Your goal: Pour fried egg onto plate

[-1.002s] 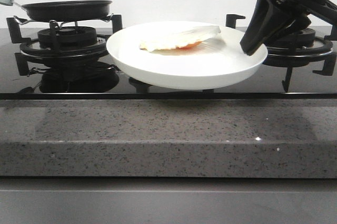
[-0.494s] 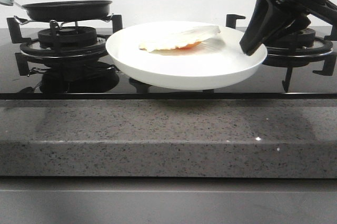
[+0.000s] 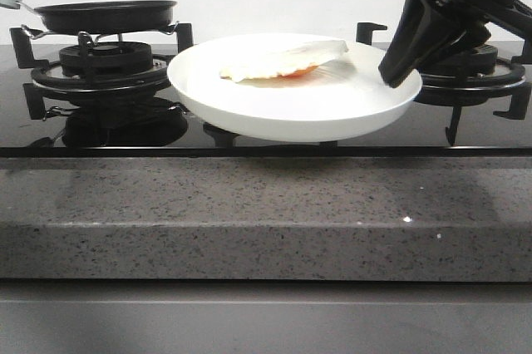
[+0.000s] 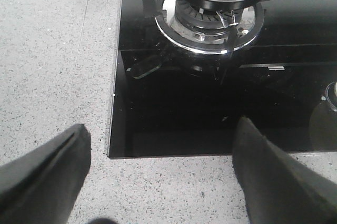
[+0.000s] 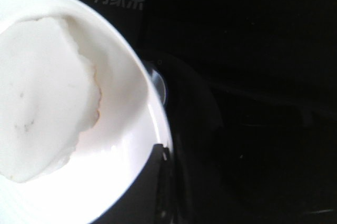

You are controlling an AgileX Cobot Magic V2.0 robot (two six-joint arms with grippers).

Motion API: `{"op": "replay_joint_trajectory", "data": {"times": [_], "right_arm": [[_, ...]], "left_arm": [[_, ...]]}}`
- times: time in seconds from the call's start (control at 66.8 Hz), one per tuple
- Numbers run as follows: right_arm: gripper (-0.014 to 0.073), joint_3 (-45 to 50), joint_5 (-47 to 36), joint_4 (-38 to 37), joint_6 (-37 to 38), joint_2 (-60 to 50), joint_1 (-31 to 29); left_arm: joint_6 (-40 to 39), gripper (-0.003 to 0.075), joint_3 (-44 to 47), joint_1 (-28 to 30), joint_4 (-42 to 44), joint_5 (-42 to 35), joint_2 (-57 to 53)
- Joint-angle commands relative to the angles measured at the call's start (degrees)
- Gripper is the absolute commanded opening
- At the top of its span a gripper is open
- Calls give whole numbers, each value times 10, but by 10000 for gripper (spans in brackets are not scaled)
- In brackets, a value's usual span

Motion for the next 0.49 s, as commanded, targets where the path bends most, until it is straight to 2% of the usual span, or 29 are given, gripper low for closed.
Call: {"op": "replay_joint_trajectory", "data": {"times": [0.0,0.224,0.479], "right_arm": [[-67,-16,-24,23,0,-21,-1],[-67,-56,6,25,-5,-21,-1],[-67,-214,72,3,-13,25,-2]], "left_arm": [[-6,543,-15,-5,-4,-42,-3],[-6,543,-15,-5,-4,-42,-3],[-6,543,-15,-5,-4,-42,-3]]}}
